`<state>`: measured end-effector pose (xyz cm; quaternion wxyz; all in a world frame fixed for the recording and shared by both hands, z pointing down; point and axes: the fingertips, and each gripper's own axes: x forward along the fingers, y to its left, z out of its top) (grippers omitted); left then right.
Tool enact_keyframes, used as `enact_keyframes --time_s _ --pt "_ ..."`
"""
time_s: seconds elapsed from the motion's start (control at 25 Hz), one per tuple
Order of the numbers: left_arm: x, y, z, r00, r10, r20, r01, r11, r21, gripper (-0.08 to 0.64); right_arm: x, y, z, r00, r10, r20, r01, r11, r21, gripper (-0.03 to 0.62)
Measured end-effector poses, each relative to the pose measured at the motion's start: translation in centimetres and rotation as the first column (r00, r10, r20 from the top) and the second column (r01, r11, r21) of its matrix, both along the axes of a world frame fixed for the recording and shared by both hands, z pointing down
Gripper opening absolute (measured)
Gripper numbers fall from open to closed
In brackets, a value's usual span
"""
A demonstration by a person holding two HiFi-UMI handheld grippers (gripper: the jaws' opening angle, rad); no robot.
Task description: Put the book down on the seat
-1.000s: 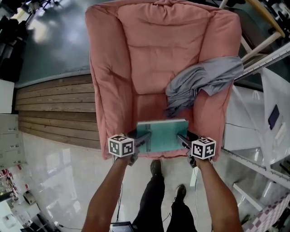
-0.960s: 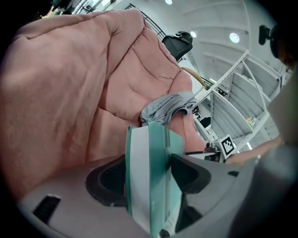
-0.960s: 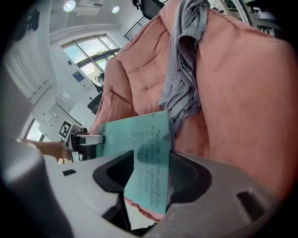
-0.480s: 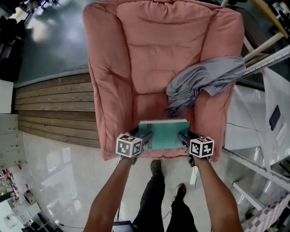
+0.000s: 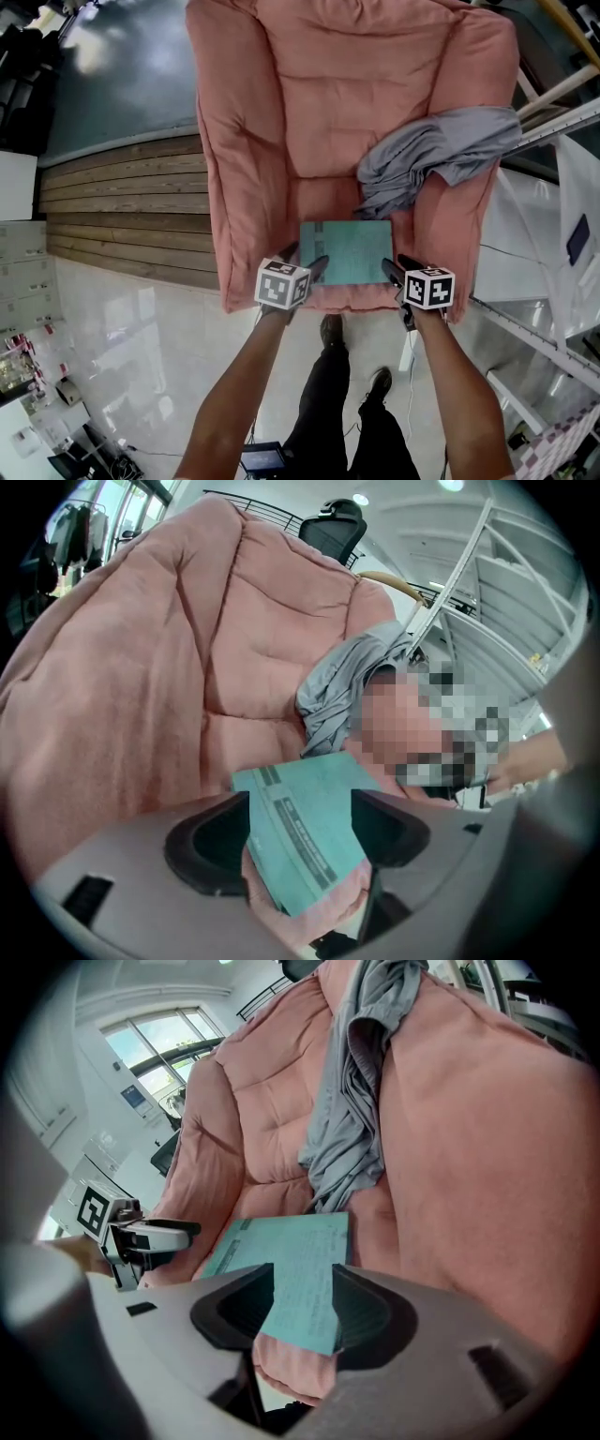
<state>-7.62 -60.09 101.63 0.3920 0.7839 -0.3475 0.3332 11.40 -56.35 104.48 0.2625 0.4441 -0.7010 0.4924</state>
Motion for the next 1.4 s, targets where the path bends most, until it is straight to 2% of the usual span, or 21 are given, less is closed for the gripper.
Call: enact_keyframes --time_s 0.44,0.68,0.84,0.96,1.04,1.2,1.4 --pt "-1.5 -1.3 -5.6 0.999 -0.034 -0.006 0.034 0.996 0.081 0.313 0.9 -1.6 -5.0 0.996 -0.042 -0.084 0.047 0.997 0.06 0.187" --pt "-1.8 -1.3 -10.7 0.998 -0.058 -0.035 0.062 0.988 0.141 0.311 1.7 -1.7 -9.6 0.996 -0.042 -0.076 0.051 0.992 0.113 0.175" --pt "-1.5 -0.8 -15.9 0.994 -0.069 -0.083 0.084 0.978 0.193 0.311 1.4 -1.0 -14.5 0.997 -0.051 -0.051 0.059 0.984 0.165 0.109" --pt "-1.3 0.2 -20.8 0.992 -0.037 -0.122 0.066 0.968 0.241 0.31 0.6 -0.1 -19.0 0.997 -0.062 -0.038 0.069 0.976 0.208 0.037" --pt "-1.0 0.9 -24.2 0.99 -0.013 -0.144 0.053 0.959 0.279 0.307 0.3 0.4 -22.1 0.997 -0.067 -0.025 0.071 0.968 0.239 -0.006" --pt "-0.3 2.4 -31.5 0.981 0.023 -0.19 0.048 0.931 0.361 0.235 -0.1 1.8 -28.5 0.997 -0.074 0.023 0.064 0.951 0.301 -0.006" --pt "0.3 3.5 -40.3 0.966 0.066 -0.249 0.066 0.872 0.486 0.155 -1.0 2.7 -36.2 0.991 -0.11 0.07 0.072 0.909 0.411 -0.006"
